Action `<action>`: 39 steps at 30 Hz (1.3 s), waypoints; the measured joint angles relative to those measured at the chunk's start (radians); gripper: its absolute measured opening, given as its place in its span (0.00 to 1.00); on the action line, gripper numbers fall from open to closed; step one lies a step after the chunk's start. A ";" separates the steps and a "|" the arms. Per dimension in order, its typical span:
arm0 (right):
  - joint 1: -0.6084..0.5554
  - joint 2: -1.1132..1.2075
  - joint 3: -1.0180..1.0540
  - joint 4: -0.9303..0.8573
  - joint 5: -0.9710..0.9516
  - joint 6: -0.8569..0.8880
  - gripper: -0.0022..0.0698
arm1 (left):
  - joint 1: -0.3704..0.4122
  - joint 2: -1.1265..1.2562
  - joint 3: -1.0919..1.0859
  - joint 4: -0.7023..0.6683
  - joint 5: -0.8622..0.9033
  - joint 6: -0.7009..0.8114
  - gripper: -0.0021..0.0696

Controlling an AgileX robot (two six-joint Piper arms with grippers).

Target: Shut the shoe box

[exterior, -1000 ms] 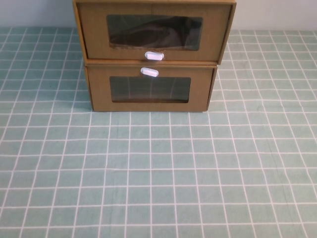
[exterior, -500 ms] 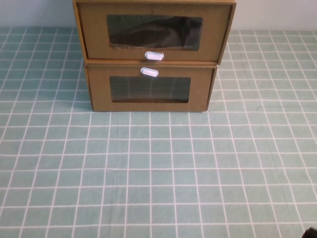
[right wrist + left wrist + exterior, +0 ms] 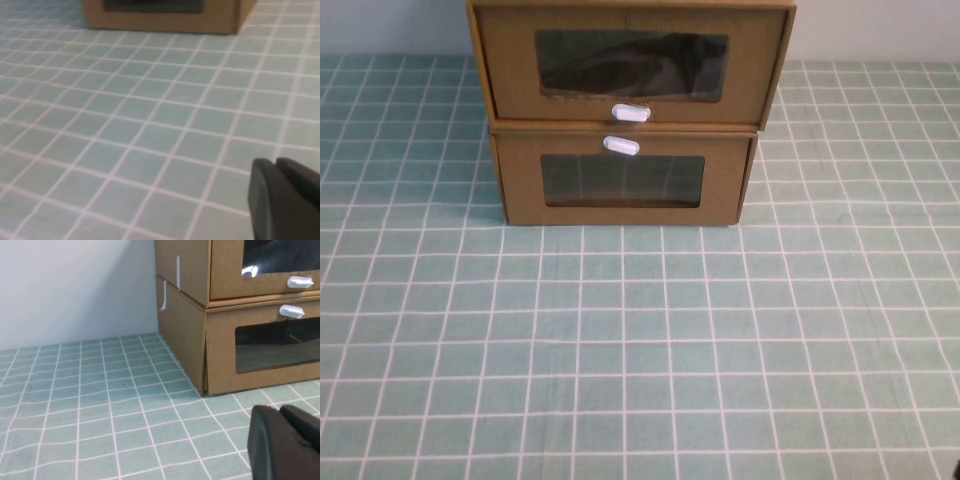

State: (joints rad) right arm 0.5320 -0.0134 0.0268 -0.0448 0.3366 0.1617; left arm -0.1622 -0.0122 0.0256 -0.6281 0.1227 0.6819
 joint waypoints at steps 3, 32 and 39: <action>-0.168 0.000 0.000 -0.038 -0.025 0.002 0.01 | 0.000 0.000 0.000 0.000 0.001 0.000 0.02; -0.521 0.000 0.000 0.030 0.005 0.000 0.01 | 0.000 0.000 0.000 0.000 0.007 0.000 0.02; -0.521 0.000 0.000 0.030 0.005 0.000 0.01 | 0.000 0.000 0.000 0.000 0.007 0.000 0.02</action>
State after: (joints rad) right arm 0.0114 -0.0134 0.0268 -0.0151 0.3417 0.1619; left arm -0.1622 -0.0122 0.0256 -0.6281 0.1296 0.6819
